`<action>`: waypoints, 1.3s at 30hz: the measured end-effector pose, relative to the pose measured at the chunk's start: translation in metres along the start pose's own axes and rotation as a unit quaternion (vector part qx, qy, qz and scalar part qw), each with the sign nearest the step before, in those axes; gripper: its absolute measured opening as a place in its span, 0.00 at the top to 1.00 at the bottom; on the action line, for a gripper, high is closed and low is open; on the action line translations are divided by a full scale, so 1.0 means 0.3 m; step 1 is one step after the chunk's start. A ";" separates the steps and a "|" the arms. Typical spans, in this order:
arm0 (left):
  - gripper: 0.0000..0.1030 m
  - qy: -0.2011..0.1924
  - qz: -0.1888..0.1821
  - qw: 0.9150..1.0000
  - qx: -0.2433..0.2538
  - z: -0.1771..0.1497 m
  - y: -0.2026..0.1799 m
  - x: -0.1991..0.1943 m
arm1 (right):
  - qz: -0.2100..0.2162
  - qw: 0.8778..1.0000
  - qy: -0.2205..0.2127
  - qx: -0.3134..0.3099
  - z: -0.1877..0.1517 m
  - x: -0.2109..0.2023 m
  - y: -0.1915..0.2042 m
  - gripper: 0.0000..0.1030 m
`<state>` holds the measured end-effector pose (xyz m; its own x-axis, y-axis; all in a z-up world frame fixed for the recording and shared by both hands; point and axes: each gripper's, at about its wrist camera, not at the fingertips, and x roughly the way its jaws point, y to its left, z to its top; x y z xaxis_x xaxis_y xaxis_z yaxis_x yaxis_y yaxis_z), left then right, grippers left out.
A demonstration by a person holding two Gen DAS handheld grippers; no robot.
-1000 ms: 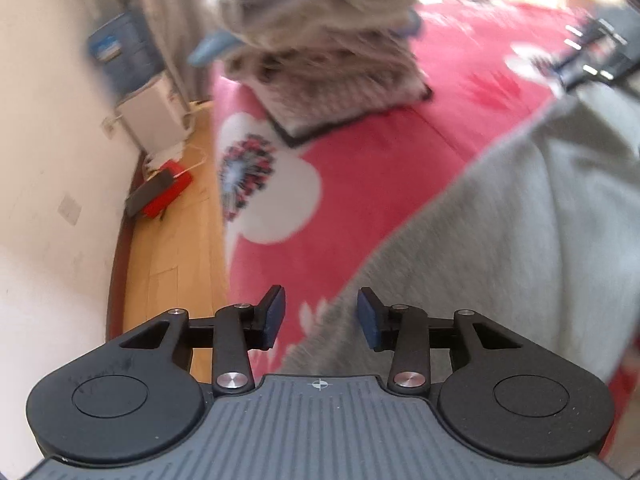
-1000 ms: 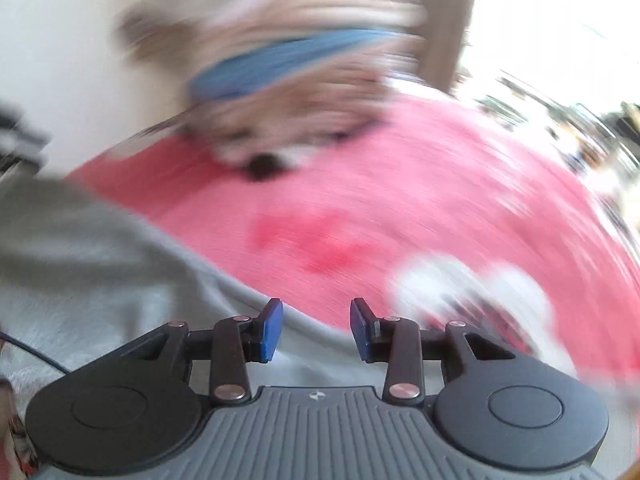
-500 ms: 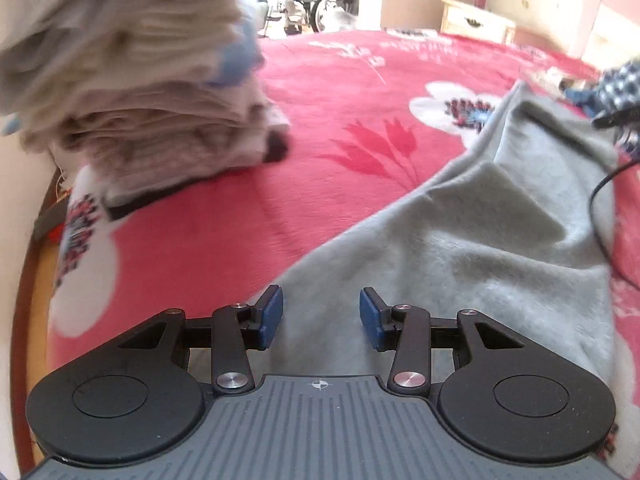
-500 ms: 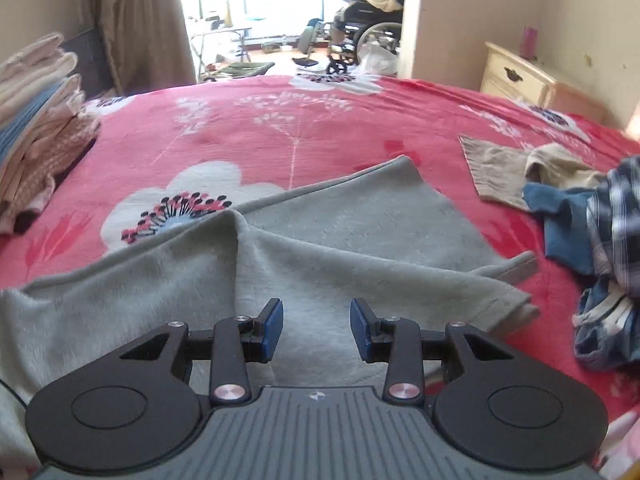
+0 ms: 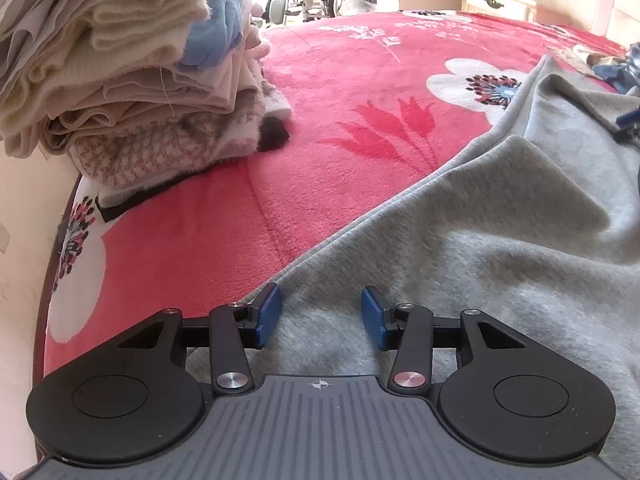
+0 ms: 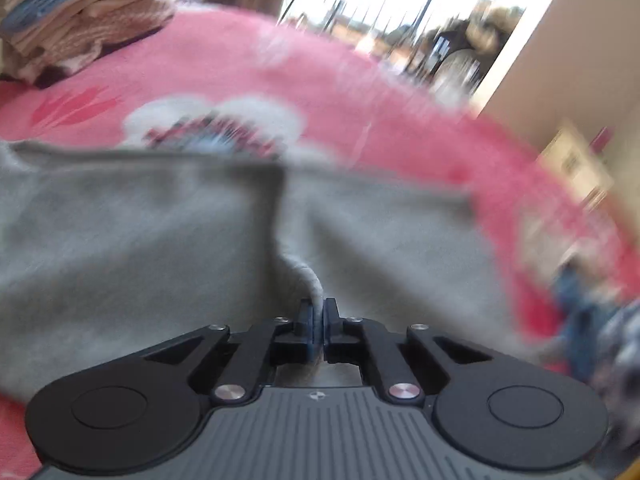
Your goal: Fold clothes
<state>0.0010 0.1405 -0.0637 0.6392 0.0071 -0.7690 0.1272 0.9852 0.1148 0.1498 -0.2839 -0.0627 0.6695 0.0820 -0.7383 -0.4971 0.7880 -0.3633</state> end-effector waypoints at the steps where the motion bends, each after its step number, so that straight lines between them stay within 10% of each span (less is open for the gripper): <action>1: 0.56 -0.001 0.001 1.000 -0.001 -0.003 0.001 -0.001 | -0.025 0.999 -0.012 -0.016 0.020 -0.010 -0.015 0.96; 10: 0.55 -0.003 0.008 1.000 0.000 -0.005 -0.004 0.003 | -0.131 0.986 -0.031 -0.097 0.231 0.116 -0.229 0.96; 39: 0.53 0.012 0.061 0.998 0.015 -0.003 -0.033 -0.001 | -0.112 0.983 0.007 -0.145 0.321 0.460 -0.230 0.96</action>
<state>-0.0009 0.1309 -0.0652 0.6331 0.1312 -0.7629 0.0728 0.9711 0.2275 0.3296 -0.2683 -0.0848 0.7735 -0.0837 -0.6283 -0.4761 0.5776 -0.6631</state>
